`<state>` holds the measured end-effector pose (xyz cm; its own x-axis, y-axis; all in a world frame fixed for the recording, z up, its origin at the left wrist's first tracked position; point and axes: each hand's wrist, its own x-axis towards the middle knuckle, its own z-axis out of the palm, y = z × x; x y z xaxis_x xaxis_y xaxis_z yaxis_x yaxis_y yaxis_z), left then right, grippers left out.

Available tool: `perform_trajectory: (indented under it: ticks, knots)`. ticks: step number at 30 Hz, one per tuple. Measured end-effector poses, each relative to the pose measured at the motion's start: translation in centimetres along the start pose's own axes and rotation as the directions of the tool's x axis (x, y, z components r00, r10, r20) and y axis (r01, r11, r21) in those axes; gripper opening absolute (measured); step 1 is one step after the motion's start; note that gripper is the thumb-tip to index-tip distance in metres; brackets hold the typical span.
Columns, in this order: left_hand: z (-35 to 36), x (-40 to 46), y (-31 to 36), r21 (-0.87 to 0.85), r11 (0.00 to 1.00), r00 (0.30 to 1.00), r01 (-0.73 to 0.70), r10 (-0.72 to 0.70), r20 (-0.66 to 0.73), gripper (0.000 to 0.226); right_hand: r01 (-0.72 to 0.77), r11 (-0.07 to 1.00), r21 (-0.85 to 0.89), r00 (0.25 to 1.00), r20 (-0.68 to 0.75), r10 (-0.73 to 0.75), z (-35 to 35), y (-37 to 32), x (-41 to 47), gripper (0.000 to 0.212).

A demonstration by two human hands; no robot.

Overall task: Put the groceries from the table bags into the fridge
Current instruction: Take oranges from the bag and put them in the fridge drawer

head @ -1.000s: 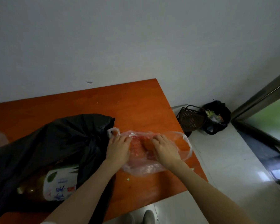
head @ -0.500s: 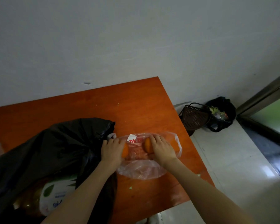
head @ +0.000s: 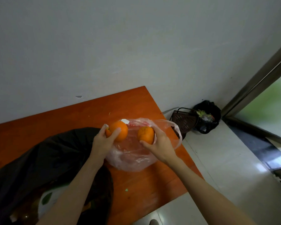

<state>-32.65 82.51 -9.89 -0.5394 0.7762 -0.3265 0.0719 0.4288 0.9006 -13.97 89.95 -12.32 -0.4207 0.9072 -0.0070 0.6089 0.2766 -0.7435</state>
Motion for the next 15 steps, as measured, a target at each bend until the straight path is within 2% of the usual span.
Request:
perform_trajectory:
  ticks: [2,4,5,8,12,15]
  knots:
    - [-0.7,-0.1,0.0,-0.258,0.96,0.992,0.108,-0.086,0.095,0.069,-0.014,1.0,0.026,1.0,0.0,0.014,-0.4,-0.4,-0.4,0.055]
    - [-1.2,-0.6,0.0,-0.368,0.919,0.977,0.145,-0.073,0.201,0.077,-0.019,0.999,0.05,1.0,-0.013,0.02,-0.9,-0.7,-0.8,0.054]
    - [-1.4,-0.6,0.0,-0.401,0.906,0.978,0.135,-0.058,0.199,0.078,-0.034,0.998,0.055,0.999,-0.02,0.036,-1.3,-0.7,-0.9,0.057]
    - [-1.9,-0.7,0.5,-0.559,0.796,0.972,0.233,-0.167,0.167,0.067,-0.09,0.996,0.03,0.996,-0.01,0.09,-2.0,-0.5,-1.2,0.064]
    - [-3.1,-1.6,1.1,-0.584,0.796,0.987,0.162,-0.14,0.084,0.054,-0.144,0.988,-0.062,0.99,-0.011,0.144,-2.5,-0.5,-1.5,0.065]
    - [-3.3,-2.1,1.7,-0.631,0.756,0.985,0.174,-0.122,0.125,0.055,-0.131,0.991,-0.017,0.991,-0.028,0.13,-2.7,-1.2,-1.8,0.054]
